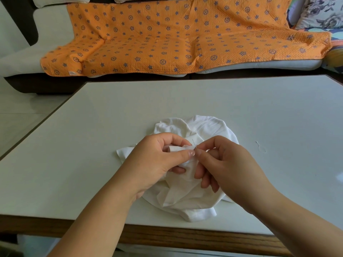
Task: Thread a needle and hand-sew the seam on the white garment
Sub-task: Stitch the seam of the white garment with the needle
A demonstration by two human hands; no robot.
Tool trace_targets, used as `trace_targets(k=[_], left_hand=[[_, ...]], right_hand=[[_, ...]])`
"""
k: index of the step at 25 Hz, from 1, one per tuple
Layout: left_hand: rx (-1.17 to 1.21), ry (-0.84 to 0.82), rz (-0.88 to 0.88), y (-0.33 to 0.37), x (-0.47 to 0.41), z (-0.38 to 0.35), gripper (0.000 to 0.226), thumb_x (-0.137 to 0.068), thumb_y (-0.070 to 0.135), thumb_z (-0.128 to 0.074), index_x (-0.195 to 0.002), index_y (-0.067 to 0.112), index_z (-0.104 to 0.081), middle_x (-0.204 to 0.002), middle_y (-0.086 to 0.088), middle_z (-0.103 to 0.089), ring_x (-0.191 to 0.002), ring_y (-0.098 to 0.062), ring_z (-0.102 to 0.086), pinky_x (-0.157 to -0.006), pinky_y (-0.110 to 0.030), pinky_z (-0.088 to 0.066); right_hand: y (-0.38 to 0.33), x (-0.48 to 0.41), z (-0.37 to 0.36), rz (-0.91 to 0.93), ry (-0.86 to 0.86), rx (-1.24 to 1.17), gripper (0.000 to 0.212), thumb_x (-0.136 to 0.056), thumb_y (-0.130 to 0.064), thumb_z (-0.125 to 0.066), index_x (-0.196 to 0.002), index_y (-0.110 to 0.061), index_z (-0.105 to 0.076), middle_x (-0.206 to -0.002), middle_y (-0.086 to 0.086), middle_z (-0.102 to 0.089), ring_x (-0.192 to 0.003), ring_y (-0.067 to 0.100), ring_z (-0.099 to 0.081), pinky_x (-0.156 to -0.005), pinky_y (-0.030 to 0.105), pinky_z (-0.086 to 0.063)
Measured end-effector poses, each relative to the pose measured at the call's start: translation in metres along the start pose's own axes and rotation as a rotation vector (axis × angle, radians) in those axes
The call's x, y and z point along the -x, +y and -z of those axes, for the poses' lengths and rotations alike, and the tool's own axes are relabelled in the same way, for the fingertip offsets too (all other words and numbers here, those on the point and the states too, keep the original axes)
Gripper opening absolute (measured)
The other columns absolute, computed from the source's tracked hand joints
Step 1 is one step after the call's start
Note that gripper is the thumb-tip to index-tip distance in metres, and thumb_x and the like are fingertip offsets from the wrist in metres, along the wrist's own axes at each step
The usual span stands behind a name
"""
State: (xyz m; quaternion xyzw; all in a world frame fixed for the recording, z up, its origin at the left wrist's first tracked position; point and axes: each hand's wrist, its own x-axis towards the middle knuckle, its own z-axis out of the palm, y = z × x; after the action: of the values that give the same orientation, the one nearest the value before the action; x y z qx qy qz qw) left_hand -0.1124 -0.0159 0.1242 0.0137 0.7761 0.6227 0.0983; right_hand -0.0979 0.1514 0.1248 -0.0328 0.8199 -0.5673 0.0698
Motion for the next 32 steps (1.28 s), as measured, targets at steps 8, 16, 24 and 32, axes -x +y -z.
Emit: trace_targets(k=[8,16,24,32], left_hand=[[-0.108,-0.036,-0.049,-0.002,0.001,-0.002,0.015,-0.086,0.019,-0.072,-0.092,0.031,-0.079,-0.092,-0.020,-0.073,-0.082,-0.023,-0.073,-0.067,-0.020,-0.057],[-0.188,-0.047,0.001,-0.004,-0.001,-0.002,0.009,-0.086,0.029,-0.072,-0.087,0.035,-0.078,-0.087,0.016,-0.075,-0.076,-0.009,-0.073,-0.079,-0.031,-0.059],[-0.066,-0.073,0.074,-0.002,-0.002,0.000,0.010,-0.087,0.020,-0.072,-0.085,0.026,-0.080,-0.087,0.008,-0.077,-0.078,-0.007,-0.071,-0.065,-0.021,-0.055],[0.014,-0.097,0.120,0.000,-0.002,0.002,0.012,-0.087,0.016,-0.070,-0.082,0.020,-0.080,-0.083,0.003,-0.075,-0.074,-0.006,-0.068,-0.062,-0.020,-0.054]], right_hand=[[0.000,-0.001,0.000,-0.027,-0.040,-0.264,0.011,-0.098,-0.017,-0.055,-0.108,-0.013,-0.053,-0.070,0.013,-0.072,-0.055,0.021,-0.068,-0.051,0.024,-0.053],[0.000,-0.020,0.024,-0.011,0.232,0.004,0.011,-0.098,-0.023,-0.052,-0.092,-0.017,-0.059,-0.076,-0.002,-0.074,-0.055,0.016,-0.068,-0.047,0.025,-0.045],[0.006,-0.048,0.068,-0.130,0.118,-1.084,0.018,-0.101,-0.007,-0.043,-0.087,-0.007,-0.054,-0.072,0.012,-0.071,-0.077,0.024,-0.075,-0.060,0.024,-0.059],[0.030,-0.066,0.067,0.034,0.493,-0.491,0.012,-0.099,-0.006,-0.047,-0.099,-0.013,-0.056,-0.084,0.011,-0.073,-0.090,0.022,-0.073,-0.094,0.038,-0.055]])
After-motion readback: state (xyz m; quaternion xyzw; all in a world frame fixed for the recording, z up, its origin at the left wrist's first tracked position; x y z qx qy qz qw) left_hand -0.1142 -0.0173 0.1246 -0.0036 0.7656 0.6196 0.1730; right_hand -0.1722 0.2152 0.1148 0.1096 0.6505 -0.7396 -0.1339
